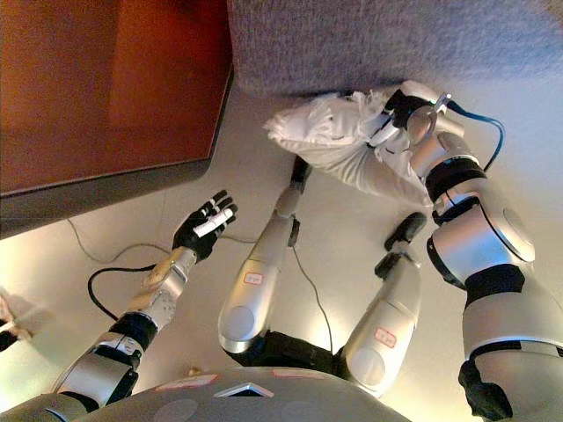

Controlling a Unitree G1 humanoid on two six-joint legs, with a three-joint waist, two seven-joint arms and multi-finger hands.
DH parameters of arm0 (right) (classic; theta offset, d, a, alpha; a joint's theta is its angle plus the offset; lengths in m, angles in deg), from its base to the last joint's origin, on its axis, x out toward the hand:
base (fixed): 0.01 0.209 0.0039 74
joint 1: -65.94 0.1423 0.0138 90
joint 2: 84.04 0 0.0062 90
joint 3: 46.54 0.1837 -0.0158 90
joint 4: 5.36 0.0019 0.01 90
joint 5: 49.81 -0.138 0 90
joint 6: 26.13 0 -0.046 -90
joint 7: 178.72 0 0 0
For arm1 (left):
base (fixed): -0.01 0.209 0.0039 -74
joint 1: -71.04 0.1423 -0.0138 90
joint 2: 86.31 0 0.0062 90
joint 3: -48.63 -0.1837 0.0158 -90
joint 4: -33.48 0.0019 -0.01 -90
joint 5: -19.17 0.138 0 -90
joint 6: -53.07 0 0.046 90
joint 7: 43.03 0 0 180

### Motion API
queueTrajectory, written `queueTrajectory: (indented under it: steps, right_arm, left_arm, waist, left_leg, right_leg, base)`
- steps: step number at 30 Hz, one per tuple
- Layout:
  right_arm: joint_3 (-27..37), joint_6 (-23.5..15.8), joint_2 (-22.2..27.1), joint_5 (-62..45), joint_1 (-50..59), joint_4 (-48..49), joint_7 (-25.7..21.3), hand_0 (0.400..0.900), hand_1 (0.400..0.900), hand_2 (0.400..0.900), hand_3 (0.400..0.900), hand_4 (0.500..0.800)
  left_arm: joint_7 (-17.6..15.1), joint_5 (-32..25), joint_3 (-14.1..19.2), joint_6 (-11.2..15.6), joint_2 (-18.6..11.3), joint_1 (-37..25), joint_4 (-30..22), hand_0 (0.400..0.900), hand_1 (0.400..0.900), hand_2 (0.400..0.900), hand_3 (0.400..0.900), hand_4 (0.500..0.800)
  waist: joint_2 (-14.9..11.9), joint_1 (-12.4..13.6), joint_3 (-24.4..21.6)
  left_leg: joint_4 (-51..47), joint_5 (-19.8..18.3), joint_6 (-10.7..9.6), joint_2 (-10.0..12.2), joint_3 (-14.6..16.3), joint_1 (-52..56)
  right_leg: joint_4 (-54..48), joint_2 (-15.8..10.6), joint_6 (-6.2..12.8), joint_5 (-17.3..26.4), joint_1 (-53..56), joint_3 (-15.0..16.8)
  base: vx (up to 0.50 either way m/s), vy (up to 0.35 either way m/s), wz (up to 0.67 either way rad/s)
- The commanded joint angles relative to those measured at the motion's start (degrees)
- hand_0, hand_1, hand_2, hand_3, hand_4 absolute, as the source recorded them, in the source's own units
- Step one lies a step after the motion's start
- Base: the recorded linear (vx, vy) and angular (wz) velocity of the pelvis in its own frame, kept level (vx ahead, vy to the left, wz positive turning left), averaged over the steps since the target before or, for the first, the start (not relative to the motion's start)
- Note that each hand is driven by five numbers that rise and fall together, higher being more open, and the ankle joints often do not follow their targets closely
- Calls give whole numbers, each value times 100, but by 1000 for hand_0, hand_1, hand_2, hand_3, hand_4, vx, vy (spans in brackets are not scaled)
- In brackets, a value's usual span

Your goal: Pick up the pillow and put it on the sofa.

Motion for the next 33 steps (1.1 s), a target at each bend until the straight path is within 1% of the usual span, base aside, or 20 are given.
queueTrajectory:
  steps: [1,2,5,8,10,14,16,19,22,24,26,28,29,30,31,33]
  right_arm:
    - [296,-570,603,-302,436,935,414,400,400,400,400,500]
    - [310,-582,642,-345,391,1022,476,400,400,400,400,500]
    - [403,-647,805,-499,138,1498,780,400,400,400,400,500]
    - [513,-621,958,-752,-82,1955,1007,400,400,400,400,500]
    - [648,-665,1079,-938,-293,2304,1219,400,400,400,400,500]
    - [954,-639,1287,-1280,-720,2943,1661,400,400,400,400,500]
    - [1203,-633,1354,-1550,-981,3370,2114,400,400,400,400,500]
    - [1418,-577,1410,-1869,-1184,3803,2447,400,400,400,400,500]
    - [1687,-481,1479,-2350,-1266,4151,2688,400,400,400,400,500]
    - [1817,-526,1519,-2689,-1161,4085,2746,400,400,400,400,500]
    - [1881,-523,1525,-2990,-957,3925,2689,400,400,400,400,500]
    - [1954,-371,1522,-3381,-614,3730,2515,400,400,400,400,500]
    - [1972,-297,1519,-3578,-350,3461,2414,400,400,400,400,500]
    - [1955,-306,1513,-3663,-212,3282,2361,400,400,400,400,500]
    - [1946,-269,1516,-3877,39,2871,2305,400,400,400,400,500]
    - [1895,-142,1538,-4245,372,2361,2237,400,400,400,400,500]
  left_arm:
    - [70,419,143,-136,-381,330,385,900,900,900,900,800]
    - [72,464,184,-173,-397,341,447,900,900,900,900,800]
    - [163,716,330,-377,-439,467,771,900,900,900,900,800]
    - [283,938,446,-500,-480,616,985,900,900,900,900,800]
    - [306,1147,542,-547,-502,760,1163,900,900,900,900,800]
    - [337,1536,733,-644,-546,976,1344,900,900,900,900,800]
    - [357,1833,848,-668,-536,1183,1493,900,900,900,900,800]
    - [358,2098,967,-669,-528,1351,1655,900,900,900,900,800]
    - [341,2356,1081,-732,-544,1496,1796,900,900,900,900,800]
    - [341,2529,1125,-738,-539,1575,1903,900,900,900,900,800]
    - [323,2662,1137,-752,-532,1636,1997,900,900,900,900,800]
    - [336,2750,1165,-761,-544,1680,2106,900,900,900,900,800]
    - [332,2767,1150,-773,-549,1690,2163,900,900,900,900,800]
    - [329,2771,1153,-773,-546,1691,2188,900,900,900,900,800]
    - [324,2794,1142,-766,-535,1707,2236,900,900,900,900,800]
    - [317,2820,1123,-762,-520,1730,2283,900,900,900,900,800]
  waist:
    - [-333,37,38]
    - [-363,24,38]
    - [-523,-44,-236]
    - [-647,-81,-484]
    - [-752,-106,-685]
    - [-928,-137,-1021]
    - [-1046,-146,-1267]
    - [-1176,-162,-1534]
    - [-1297,-153,-1820]
    - [-1375,-120,-1996]
    - [-1423,-77,-2126]
    - [-1458,-36,-2238]
    - [-1469,-5,-2299]
    - [-1468,6,-2315]
    - [-1488,56,-2378]
    - [-1504,130,-2446]
  left_leg:
    - [-81,-353,-2,286,452,719]
    - [-108,-363,-8,304,475,857]
    - [-239,-433,-30,416,575,1318]
    - [-321,-482,-41,501,642,1605]
    - [-399,-539,-59,564,682,1899]
    - [-553,-559,-75,624,720,2297]
    - [-684,-574,-83,665,753,2602]
    - [-789,-578,-59,662,765,2793]
    - [-885,-605,-52,672,775,3032]
    - [-923,-642,-50,670,767,3177]
    - [-952,-676,-51,672,751,3323]
    - [-979,-716,-54,669,737,3448]
    - [-1002,-738,-57,665,726,3524]
    - [-1013,-746,-60,666,724,3560]
    - [-1024,-761,-65,663,710,3602]
    - [-1045,-783,-67,643,674,3648]
  right_leg:
    - [-862,-185,131,604,880,-241]
    - [-910,-166,132,606,1027,-258]
    - [-1104,-74,116,586,1505,-333]
    - [-1234,1,92,567,1833,-389]
    - [-1333,52,67,516,2165,-453]
    - [-1579,146,52,514,2677,-548]
    - [-1720,223,63,495,3008,-599]
    - [-1827,271,73,526,3202,-634]
    - [-1900,322,86,520,3445,-677]
    - [-1943,338,92,526,3591,-722]
    - [-1969,345,101,533,3728,-773]
    - [-2001,352,113,537,3855,-814]
    - [-2027,359,124,544,3931,-846]
    - [-2043,362,129,549,3974,-865]
    - [-2076,364,128,557,4044,-890]
    - [-2132,366,133,584,4135,-936]
  base:
    - [69,-55,-4]
    - [99,-64,-2]
    - [141,-51,-1]
    - [158,-53,2]
    - [192,-56,5]
    - [187,-58,8]
    - [244,-42,8]
    - [204,-21,7]
    - [218,-5,12]
    - [242,3,18]
    - [216,15,18]
    - [166,29,15]
    - [148,32,14]
    - [156,38,17]
    - [131,29,18]
    - [129,31,21]
